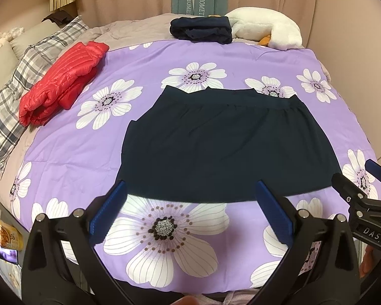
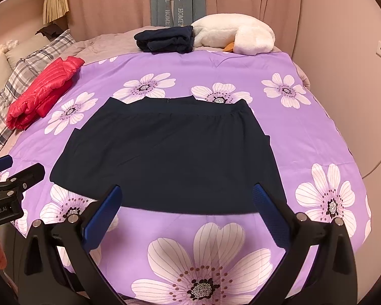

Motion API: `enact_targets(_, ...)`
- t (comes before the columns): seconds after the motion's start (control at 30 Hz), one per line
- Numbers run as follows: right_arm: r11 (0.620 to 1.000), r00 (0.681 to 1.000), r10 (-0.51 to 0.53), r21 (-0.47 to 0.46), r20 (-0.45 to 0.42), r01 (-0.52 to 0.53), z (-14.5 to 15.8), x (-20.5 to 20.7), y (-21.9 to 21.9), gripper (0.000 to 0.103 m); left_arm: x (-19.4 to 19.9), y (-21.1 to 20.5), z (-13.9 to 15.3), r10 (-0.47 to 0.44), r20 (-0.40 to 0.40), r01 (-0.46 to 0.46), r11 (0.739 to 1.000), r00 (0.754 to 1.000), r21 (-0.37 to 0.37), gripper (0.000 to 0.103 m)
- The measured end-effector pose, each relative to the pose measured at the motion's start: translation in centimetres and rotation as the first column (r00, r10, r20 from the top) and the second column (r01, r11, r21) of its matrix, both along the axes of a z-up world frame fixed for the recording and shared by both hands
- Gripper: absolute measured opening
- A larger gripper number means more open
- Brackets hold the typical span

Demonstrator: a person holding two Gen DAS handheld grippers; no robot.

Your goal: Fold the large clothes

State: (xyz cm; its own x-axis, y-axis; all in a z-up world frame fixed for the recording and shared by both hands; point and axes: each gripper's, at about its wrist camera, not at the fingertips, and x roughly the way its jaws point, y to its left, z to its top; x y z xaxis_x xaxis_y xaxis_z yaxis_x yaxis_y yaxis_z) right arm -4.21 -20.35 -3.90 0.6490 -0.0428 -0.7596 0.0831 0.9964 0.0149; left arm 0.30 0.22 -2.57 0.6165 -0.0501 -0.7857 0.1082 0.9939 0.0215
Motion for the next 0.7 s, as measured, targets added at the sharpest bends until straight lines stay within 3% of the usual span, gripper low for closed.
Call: enact_targets(0.7, 1.0, 1.0, 0.0, 0.004, 0.001, 0.0, 0.1, -0.2, 0.02, 0.102, -0.37, -0.21, -0.01, -0.011, 0.008, 0.011, 1.0, 1.0, 0.0, 0.101)
